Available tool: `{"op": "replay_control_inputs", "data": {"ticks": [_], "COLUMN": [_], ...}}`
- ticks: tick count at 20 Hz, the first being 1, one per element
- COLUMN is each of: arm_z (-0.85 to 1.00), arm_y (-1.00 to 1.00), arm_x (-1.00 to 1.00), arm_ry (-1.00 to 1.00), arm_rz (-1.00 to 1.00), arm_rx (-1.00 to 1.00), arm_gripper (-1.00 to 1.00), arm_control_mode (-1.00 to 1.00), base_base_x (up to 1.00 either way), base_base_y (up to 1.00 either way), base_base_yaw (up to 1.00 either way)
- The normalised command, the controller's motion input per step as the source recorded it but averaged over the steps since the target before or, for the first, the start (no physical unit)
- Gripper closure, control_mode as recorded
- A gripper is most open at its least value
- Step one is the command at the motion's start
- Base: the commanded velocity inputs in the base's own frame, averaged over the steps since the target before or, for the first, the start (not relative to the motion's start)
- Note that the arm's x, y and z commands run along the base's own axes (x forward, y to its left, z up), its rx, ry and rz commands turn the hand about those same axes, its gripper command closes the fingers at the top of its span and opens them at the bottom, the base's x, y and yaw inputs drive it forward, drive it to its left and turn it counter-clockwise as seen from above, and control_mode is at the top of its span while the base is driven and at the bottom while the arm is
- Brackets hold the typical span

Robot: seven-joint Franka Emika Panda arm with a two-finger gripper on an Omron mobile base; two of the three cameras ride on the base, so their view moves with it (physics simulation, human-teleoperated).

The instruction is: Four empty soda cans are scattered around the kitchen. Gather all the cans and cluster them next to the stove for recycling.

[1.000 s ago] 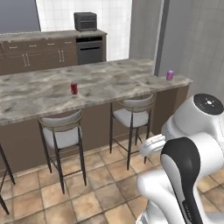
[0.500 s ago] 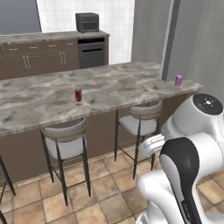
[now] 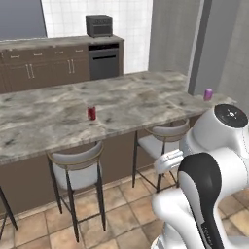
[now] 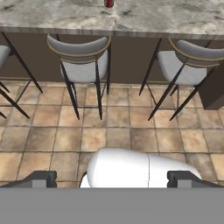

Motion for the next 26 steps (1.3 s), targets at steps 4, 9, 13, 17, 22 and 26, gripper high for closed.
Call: {"op": "replay_control_inputs", "data": {"ticks": [4,9,13,17,22,26], "arm_z": [0.0,0.0,0.0,0.0,0.0,0.0], "arm_y": [0.0,0.0,0.0,0.0,0.0,0.0], "arm_x": [0.0,0.0,0.0,0.0,0.0,0.0], "arm_ry": [0.0,0.0,0.0,0.0,0.0,0.0], "arm_rz": [0.0,0.0,0.0,0.0,0.0,0.0], "arm_rx": [0.0,0.0,0.0,0.0,0.0,0.0], "arm_gripper": [-1.0,-1.0,-1.0,-1.0,-1.0,-1.0], "arm_control_mode": [1.0,1.0,1.0,1.0,1.0,1.0], "base_base_x": [0.48,0.45,0.42,0.39,0.41,0.4], "base_base_y": [0.0,0.0,0.0,0.0,0.0,0.0], "base_base_yaw": [0.0,0.0,0.0,0.0,0.0,0.0]}}
